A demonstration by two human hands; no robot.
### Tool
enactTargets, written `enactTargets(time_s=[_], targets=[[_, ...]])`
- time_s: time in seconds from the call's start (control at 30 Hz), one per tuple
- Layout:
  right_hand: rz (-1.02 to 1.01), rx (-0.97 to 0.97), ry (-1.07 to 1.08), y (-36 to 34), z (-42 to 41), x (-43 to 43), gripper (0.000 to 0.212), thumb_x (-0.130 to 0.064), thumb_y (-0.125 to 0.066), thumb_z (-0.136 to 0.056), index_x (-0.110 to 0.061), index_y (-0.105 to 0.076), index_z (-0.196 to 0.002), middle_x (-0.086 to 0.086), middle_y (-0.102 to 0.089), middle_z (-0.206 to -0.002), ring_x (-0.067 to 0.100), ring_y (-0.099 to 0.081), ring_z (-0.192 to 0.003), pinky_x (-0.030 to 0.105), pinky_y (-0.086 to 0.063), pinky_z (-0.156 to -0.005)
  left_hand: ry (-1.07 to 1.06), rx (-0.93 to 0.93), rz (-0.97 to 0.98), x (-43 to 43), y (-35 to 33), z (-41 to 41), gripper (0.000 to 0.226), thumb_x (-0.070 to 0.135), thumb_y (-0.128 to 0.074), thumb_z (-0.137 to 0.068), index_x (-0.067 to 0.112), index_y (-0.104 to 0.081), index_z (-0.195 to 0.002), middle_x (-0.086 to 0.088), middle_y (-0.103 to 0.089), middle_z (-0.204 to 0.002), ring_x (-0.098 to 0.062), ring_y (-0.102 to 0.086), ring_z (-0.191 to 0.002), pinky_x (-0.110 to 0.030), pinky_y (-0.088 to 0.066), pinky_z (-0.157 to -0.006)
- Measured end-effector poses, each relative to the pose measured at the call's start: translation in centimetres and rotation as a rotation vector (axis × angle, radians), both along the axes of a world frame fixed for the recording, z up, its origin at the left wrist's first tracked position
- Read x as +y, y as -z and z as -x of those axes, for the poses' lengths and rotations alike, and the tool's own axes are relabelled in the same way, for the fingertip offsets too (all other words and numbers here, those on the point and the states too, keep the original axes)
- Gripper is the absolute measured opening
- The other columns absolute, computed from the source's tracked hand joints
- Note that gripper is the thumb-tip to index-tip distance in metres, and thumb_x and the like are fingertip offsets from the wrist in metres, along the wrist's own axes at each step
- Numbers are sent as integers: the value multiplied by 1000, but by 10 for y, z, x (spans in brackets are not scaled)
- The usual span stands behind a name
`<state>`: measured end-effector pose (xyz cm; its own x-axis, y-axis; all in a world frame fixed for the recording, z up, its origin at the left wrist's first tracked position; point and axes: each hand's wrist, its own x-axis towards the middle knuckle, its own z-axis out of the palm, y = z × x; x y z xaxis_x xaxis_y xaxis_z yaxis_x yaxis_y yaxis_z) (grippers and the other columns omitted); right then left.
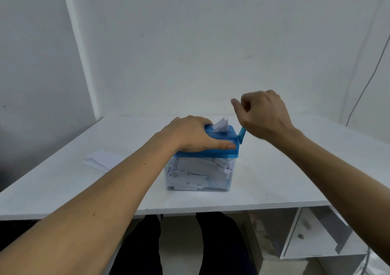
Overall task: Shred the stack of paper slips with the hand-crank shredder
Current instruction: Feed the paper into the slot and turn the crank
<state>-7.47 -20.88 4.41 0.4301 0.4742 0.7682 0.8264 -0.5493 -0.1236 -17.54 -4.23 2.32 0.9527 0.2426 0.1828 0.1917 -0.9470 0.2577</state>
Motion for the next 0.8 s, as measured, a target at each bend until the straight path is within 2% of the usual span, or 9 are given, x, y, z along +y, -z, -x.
enactTargets(time_s=[0.03, 0.1, 0.2, 0.23, 0.33, 0.43, 0.57, 0.63, 0.8], targets=[[-31, 20, 27, -4, -9, 8, 57, -38, -54, -96, -12, -40, -48, 2, -39, -42, 23, -37, -41, 29, -34, -47, 1, -1, -6, 1, 0, 0, 90, 101, -46, -53, 43, -59, -120, 18, -62, -110, -17, -58, -100, -37, -49, -86], [-46, 126, 107, -8, -29, 26, 59, -43, -55, -96, -10, -42, -50, 4, -42, -45, 24, -39, -44, 28, -35, -48, 12, -2, -22, 1, -1, -1, 95, 102, -44, -52, 42, -58, -123, 18, -63, -113, -16, -59, -100, -39, -51, -90], [-1, 472, 118, 9, -59, 47, 53, -45, -60, -92, -8, -52, -56, 8, -58, -52, 23, -52, -46, 31, -50, -52, 16, 0, -17, 2, 0, -2, 92, 103, -44, -51, 42, -59, -119, 18, -63, -110, -14, -59, -96, -38, -51, -88], [27, 602, 115, 17, -64, 50, 51, -45, -62, -92, -7, -54, -59, 8, -61, -54, 21, -55, -46, 31, -51, -51, 8, 5, -20, 2, 0, -2, 93, 103, -44, -51, 41, -58, -120, 18, -63, -110, -15, -59, -97, -38, -51, -88], [122, 879, 141, 44, -63, 50, 41, -30, -61, -95, -5, -52, -64, 8, -57, -55, 18, -51, -44, 26, -41, -45, 0, 13, -43, 0, 0, -1, 94, 103, -42, -53, 38, -59, -118, 17, -63, -109, -14, -59, -95, -37, -50, -85], [172, 1071, 94, 70, -48, 39, 29, -5, -46, -92, -8, -48, -63, 3, -50, -47, 13, -40, -40, 22, -32, -42, -12, 4, -60, -2, -1, 0, 89, 102, -41, -58, 35, -61, -113, 14, -64, -104, -12, -59, -89, -36, -50, -81], [87, 1308, 13, 90, -22, 17, 25, -8, -39, -95, -12, -52, -74, 2, -51, -57, 10, -38, -45, 20, -30, -42, -26, 19, -68, -5, -1, 0, 88, 103, -41, -58, 36, -61, -111, 14, -63, -104, -11, -59, -89, -34, -45, -76], [7, 1328, -11, 92, -4, 6, 27, -11, -39, -99, -9, -55, -78, 3, -54, -59, 11, -41, -45, 21, -32, -42, -35, 27, -61, -5, -2, 1, 91, 103, -42, -56, 36, -60, -116, 15, -63, -108, -14, -59, -93, -35, -45, -79], [-71, 1151, -89, 88, 40, -30, 42, -22, -41, -101, -6, -56, -65, 7, -58, -49, 15, -47, -38, 22, -38, -44, -38, 47, -53, -6, -5, 2, 98, 102, -43, -58, 37, -57, -129, 15, -61, -123, -17, -56, -103, -39, -45, -95]])
